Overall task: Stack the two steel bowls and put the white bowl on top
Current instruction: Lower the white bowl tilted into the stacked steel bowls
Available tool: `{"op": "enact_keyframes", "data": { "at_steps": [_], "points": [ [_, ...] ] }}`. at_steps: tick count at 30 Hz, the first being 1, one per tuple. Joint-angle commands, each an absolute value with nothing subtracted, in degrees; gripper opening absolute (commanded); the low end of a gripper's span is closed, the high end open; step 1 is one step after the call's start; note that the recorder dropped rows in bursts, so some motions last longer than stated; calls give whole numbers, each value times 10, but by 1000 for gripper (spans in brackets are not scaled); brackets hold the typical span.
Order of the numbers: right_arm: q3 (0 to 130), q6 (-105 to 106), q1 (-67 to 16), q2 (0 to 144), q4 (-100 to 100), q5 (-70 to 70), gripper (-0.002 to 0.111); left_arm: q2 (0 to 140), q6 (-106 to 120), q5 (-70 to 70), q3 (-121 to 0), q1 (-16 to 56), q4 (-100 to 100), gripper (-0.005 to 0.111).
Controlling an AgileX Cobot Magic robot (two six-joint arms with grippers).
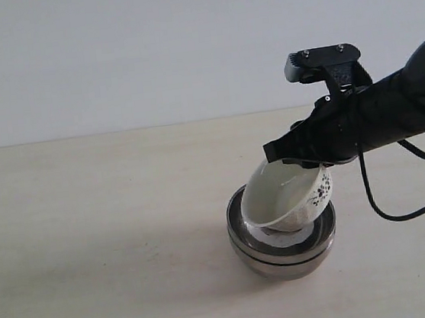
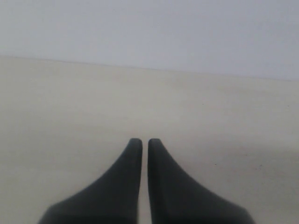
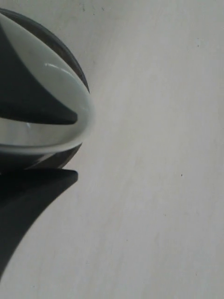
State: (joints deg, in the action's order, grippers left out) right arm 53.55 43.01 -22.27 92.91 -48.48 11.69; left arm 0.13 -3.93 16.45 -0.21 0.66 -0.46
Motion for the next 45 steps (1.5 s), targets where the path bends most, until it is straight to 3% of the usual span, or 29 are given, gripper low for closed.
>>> {"op": "enact_keyframes", "data": {
  "at_steps": [1,45],
  "points": [
    [534,436,-224,933,-488,116,0,0,-44,163,0,5,-4,4],
    [534,441,-224,959,-488,141,0,0,-44,163,0,5,-4,4]
  ]
}}
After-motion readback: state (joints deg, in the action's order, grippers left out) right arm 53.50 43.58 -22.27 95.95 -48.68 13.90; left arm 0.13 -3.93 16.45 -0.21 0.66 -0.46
